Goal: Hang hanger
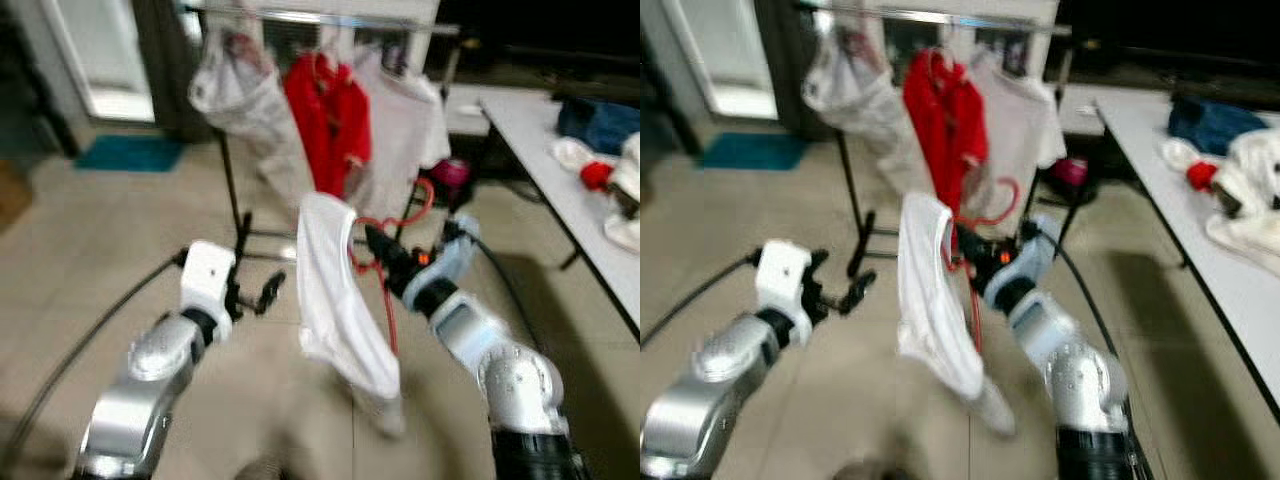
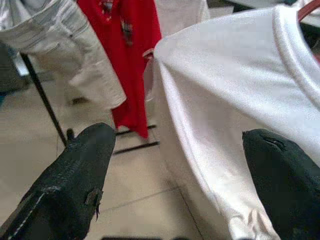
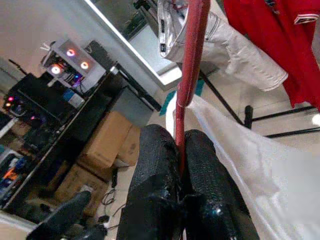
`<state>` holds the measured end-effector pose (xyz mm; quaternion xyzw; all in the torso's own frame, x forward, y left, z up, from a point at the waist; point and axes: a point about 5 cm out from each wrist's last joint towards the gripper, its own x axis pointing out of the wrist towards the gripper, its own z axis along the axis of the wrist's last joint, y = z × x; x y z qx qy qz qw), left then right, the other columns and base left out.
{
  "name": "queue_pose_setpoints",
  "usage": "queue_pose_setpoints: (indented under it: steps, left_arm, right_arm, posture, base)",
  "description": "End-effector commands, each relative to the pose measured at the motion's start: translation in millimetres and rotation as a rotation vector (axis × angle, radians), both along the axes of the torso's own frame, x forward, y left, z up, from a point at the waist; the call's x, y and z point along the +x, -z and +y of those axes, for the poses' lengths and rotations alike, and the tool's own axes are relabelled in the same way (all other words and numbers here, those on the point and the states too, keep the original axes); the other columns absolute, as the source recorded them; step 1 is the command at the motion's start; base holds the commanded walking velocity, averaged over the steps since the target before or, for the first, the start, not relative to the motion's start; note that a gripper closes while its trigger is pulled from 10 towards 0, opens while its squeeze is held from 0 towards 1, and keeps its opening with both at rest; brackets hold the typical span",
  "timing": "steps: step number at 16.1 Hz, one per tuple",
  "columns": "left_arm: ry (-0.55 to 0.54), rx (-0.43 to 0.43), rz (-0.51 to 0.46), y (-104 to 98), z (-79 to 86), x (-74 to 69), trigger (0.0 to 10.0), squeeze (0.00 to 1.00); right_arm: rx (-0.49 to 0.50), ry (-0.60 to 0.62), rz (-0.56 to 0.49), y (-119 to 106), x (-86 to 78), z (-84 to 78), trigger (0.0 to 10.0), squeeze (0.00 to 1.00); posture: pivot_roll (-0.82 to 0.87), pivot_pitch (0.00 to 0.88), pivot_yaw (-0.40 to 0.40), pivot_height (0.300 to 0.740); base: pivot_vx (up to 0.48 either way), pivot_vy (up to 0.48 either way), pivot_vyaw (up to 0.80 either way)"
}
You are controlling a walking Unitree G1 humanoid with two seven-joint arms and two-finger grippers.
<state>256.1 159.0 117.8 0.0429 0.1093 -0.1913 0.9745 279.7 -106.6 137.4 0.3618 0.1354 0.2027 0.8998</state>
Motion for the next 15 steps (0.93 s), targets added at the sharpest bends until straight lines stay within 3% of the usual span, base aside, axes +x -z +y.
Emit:
queue_pose_setpoints:
  steps: [1, 3, 5, 9, 11, 12, 13, 15]
  left_arm:
    - [-0.007, 0.001, -0.018, -4.3, 1.5, 3.4, 10.0, 0.26]
    - [0.034, -0.023, -0.058, -12.6, -0.4, 8.8, 10.0, 0.27]
    - [0.123, -0.052, -0.060, -15.6, -1.2, 9.0, 10.0, 1.00]
    - [0.147, -0.003, -0.038, -12.7, 3.4, 22.5, 10.0, 1.00]
    - [0.246, -0.134, -0.064, -26.8, -9.8, 28.4, 10.0, 1.00]
    - [0.334, -0.268, -0.070, -38.8, -21.4, 28.3, 10.0, 0.85]
    - [0.385, -0.360, -0.063, -46.3, -28.1, 28.5, 10.0, 0.00]
    - [0.394, -0.391, -0.051, -47.6, -29.8, 29.8, 10.0, 0.00]
  right_arm:
    - [-0.002, 0.002, -0.033, -5.3, 2.1, -0.7, 10.0, 0.00]
    - [-0.038, -0.038, -0.083, -11.6, 4.9, 4.9, 10.0, 0.00]
    - [-0.040, -0.040, -0.104, -16.8, 8.6, 8.7, 10.0, 0.00]
    - [-0.059, -0.060, -0.145, -26.0, 10.8, 9.6, 10.0, 0.00]
    - [-0.100, -0.110, -0.191, -34.3, 10.5, 14.7, 10.0, 0.00]
    - [-0.150, -0.135, -0.221, -37.9, 10.5, 17.8, 10.0, 0.00]
    - [-0.190, -0.147, -0.239, -39.4, 11.3, 19.6, 10.0, 0.00]
    - [-0.205, -0.155, -0.247, -40.1, 11.4, 20.8, 10.0, 0.00]
  posture:
    - [-0.01, 0.000, -0.046, 0.740]
    - [-0.01, 0.000, -0.044, 0.740]
    - [-0.03, 0.000, -0.026, 0.740]
    - [-0.02, 0.000, -0.035, 0.740]
    - [-0.03, 0.000, -0.032, 0.740]
    - [-0.03, 0.000, -0.033, 0.740]
    - [-0.03, 0.000, -0.038, 0.740]
    - [-0.03, 0.000, -0.037, 0.740]
  base:
    - [0.000, 0.480, 0.00]
    - [0.000, 0.000, 0.00]
    - [0.000, 0.000, 0.00]
    - [0.000, 0.000, 0.00]
    - [0.000, 0.000, 0.00]
    - [0.000, 0.000, 0.00]
    - [0.000, 0.000, 0.00]
    - [0.000, 0.000, 0.00]
